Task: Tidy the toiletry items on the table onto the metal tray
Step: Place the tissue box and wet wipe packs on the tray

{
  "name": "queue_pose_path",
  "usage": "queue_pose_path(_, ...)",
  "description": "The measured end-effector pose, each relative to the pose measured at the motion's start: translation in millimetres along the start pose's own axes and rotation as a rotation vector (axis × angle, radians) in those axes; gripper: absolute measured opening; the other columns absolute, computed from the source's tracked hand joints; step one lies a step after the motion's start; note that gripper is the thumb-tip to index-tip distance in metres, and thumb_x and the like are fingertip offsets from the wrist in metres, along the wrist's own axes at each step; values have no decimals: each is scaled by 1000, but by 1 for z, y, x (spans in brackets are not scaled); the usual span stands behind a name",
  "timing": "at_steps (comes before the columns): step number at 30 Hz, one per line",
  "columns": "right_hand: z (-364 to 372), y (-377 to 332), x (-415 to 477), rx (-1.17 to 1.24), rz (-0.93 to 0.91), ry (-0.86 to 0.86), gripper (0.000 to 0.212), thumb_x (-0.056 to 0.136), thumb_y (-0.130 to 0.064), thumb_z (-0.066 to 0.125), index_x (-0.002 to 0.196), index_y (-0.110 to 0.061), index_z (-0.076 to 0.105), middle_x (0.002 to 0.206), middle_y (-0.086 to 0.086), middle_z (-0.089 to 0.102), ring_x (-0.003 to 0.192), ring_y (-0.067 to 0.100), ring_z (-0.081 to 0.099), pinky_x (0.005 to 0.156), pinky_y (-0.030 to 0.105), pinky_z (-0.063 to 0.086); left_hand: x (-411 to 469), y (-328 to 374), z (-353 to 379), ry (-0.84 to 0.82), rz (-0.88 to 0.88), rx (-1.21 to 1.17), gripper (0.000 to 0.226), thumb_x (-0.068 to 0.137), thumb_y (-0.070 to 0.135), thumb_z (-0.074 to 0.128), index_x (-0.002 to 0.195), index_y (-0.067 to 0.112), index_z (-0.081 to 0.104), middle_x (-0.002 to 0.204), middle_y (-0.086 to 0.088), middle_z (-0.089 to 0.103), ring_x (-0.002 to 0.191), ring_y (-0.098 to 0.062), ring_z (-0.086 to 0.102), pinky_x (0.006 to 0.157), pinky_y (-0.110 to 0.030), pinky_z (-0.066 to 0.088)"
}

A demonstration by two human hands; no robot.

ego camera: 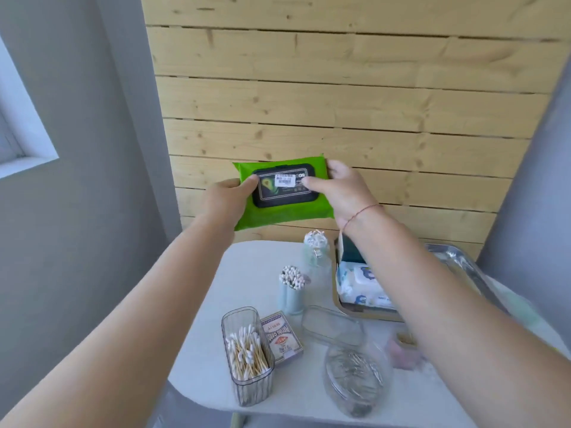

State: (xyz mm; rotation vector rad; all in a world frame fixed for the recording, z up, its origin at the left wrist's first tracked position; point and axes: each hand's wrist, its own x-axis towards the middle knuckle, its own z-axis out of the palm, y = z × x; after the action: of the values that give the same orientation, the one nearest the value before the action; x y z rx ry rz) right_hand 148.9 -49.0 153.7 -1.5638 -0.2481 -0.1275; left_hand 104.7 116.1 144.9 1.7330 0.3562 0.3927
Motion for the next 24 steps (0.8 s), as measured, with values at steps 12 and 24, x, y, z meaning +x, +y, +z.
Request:
queue_pose_path(12, -182, 73, -25, -48, 475, 287, 44, 84, 7, 60, 127, 5, 51, 113, 20, 61, 97, 31, 61, 86, 48, 51, -49, -27, 198, -326, -179, 278, 33, 94, 24, 48, 64, 12, 42, 66, -3, 44, 63, -21, 46, 52, -24, 33)
queue_pose_path(24, -197, 133, -14, -219, 530, 253, 29, 80, -12, 72, 106, -1, 66, 102, 12, 67, 88, 22, 63, 79, 32, 54, -41, -76, 233, -339, -210, 395, 27, 94, 6, 40, 120, 4, 47, 104, -15, 56, 86, -28, 52, 65, -31, 45)
